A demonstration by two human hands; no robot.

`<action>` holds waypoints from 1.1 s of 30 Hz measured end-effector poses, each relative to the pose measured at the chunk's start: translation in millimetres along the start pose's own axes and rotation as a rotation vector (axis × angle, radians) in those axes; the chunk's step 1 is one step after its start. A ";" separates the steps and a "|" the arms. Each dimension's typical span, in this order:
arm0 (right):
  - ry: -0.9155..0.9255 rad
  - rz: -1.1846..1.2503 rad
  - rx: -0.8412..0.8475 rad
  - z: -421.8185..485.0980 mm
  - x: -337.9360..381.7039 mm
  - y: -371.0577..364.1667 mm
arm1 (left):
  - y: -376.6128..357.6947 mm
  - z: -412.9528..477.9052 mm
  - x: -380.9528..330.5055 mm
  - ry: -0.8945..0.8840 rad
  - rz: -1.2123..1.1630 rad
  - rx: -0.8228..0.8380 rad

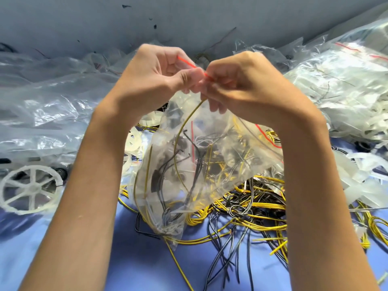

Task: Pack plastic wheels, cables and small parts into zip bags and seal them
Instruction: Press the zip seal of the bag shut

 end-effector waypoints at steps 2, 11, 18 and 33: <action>0.024 0.011 0.018 -1.4 2.9 0.2 | 0.8 -0.8 -2.1 -0.019 0.008 -0.008; 0.090 0.007 -0.064 0.8 14.1 -5.1 | 7.5 -2.9 -7.3 -0.066 0.031 -0.033; 0.024 -0.011 0.011 -1.4 4.0 -2.8 | 34.2 -5.9 16.8 0.108 0.091 -0.301; 0.022 0.127 -0.196 -0.8 -15.3 11.2 | 39.4 -10.3 49.8 0.384 -0.065 -0.171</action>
Point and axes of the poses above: each hand's wrist, its own z-axis towards the middle knuckle, its own y-axis out of the back of the hand, x = y × z, the point moved 4 cm from there along z, towards the middle knuckle, and after that the axes turned 10 degrees about z, right-handed, at the moved point
